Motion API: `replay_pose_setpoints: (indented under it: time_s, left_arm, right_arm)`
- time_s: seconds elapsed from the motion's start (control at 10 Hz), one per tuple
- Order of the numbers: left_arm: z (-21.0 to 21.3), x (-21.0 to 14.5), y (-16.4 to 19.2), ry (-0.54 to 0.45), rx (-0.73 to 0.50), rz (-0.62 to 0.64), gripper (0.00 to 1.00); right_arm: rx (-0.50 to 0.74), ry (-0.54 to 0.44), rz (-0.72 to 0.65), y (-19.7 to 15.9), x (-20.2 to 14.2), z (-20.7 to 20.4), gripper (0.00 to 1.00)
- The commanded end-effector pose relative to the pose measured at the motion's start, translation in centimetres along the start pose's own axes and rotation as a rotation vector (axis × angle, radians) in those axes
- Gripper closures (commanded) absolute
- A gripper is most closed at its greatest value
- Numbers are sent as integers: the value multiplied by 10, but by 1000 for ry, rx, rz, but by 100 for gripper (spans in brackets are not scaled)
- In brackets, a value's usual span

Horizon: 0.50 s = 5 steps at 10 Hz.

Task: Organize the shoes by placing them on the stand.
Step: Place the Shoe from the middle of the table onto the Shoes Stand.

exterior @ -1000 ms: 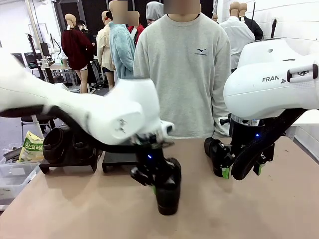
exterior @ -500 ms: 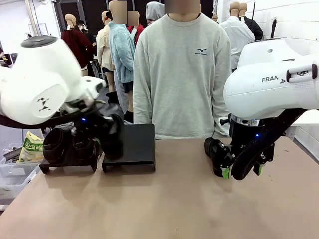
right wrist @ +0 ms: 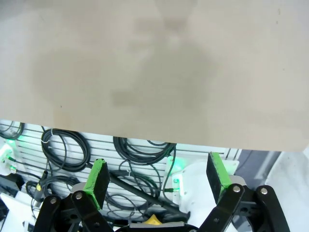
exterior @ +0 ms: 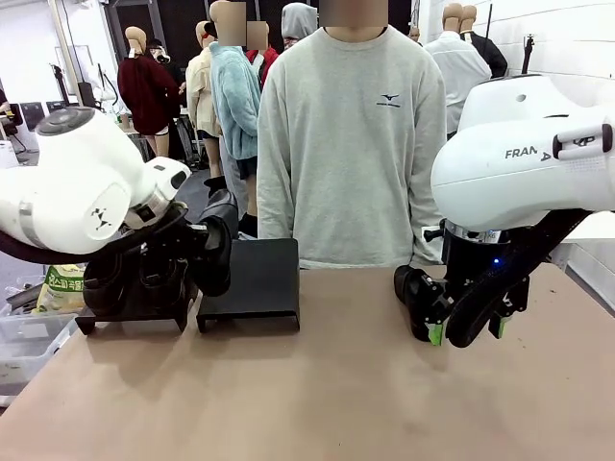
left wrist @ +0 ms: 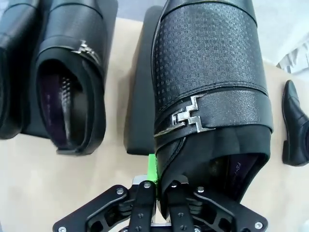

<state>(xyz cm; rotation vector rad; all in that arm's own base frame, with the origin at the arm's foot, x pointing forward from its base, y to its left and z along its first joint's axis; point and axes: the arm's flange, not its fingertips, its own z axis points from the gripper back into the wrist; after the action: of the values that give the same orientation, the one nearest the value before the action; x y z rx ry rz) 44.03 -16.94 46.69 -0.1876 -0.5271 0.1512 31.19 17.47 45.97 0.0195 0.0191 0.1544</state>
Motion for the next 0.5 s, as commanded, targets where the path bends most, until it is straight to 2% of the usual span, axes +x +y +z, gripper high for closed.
replay_pose_setpoints:
  time_s: [0.0, 0.4]
  left_arm:
    - [-13, 17, 3, 26, -13, -21, 100]
    - [-37, 33, 7, 49, 24, -41, 100]
  right_arm:
    - [19, 4, -2, 2, 2, -1, 0]
    - [19, 4, -2, 2, 2, -1, 0]
